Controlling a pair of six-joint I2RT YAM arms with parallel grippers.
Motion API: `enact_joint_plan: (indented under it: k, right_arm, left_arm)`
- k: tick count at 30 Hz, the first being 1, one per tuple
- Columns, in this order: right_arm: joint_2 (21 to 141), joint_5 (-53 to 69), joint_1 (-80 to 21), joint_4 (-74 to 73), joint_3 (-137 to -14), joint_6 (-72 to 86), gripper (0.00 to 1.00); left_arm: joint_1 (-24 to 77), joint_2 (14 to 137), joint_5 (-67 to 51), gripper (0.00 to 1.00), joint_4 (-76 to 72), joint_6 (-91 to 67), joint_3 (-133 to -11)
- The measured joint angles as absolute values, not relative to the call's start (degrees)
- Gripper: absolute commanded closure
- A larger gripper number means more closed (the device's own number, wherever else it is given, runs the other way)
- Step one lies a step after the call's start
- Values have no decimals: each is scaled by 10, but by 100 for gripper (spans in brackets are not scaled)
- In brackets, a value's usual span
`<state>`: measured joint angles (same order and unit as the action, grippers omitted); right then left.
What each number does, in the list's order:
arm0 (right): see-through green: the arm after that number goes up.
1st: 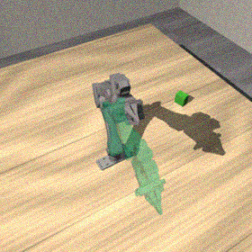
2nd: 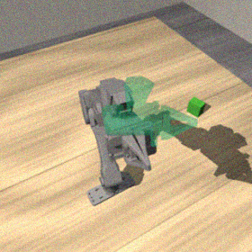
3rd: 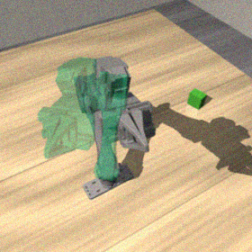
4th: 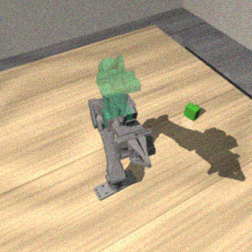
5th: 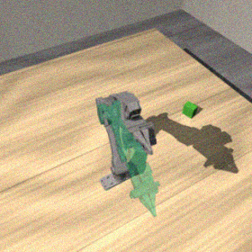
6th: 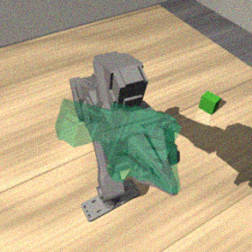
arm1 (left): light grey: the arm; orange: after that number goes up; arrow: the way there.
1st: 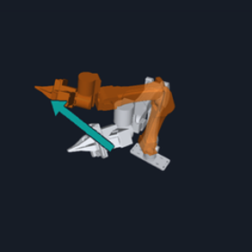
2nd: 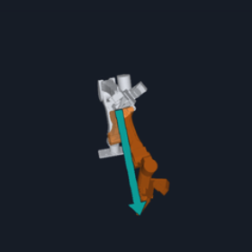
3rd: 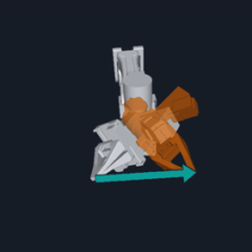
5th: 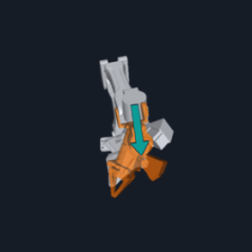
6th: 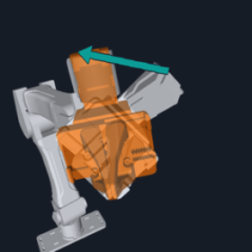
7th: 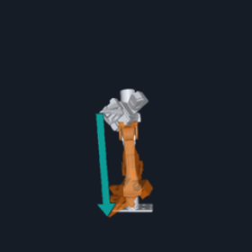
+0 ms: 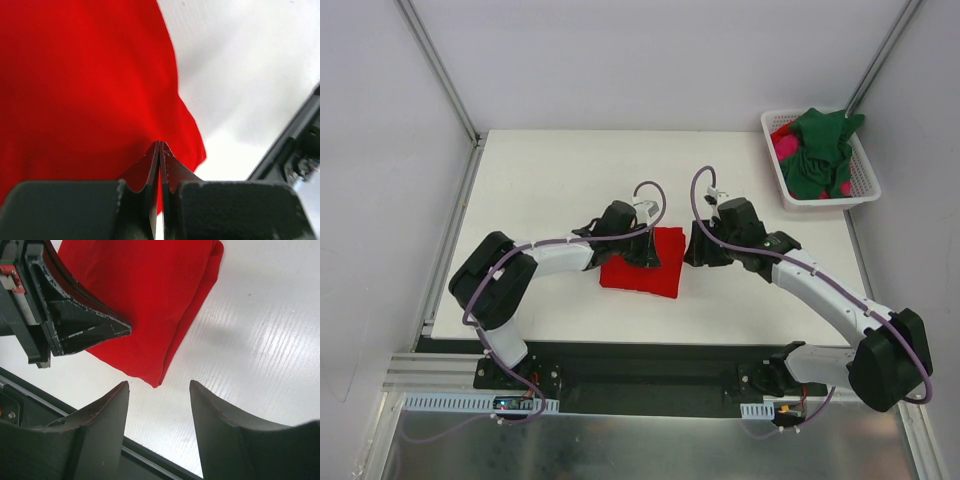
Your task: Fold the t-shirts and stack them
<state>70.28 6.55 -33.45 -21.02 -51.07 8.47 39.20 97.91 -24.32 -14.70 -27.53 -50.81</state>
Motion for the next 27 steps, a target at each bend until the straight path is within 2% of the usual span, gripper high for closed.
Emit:
enact_joint_plan:
  k: [14, 27]
  right_arm:
    - [702, 67, -321, -200, -488, 85, 45]
    - [702, 84, -307, -187, -469, 83, 45]
  left_arm:
    - [417, 1037, -98, 100, 58, -194, -637]
    - [411, 1079, -84, 100, 131, -189, -688]
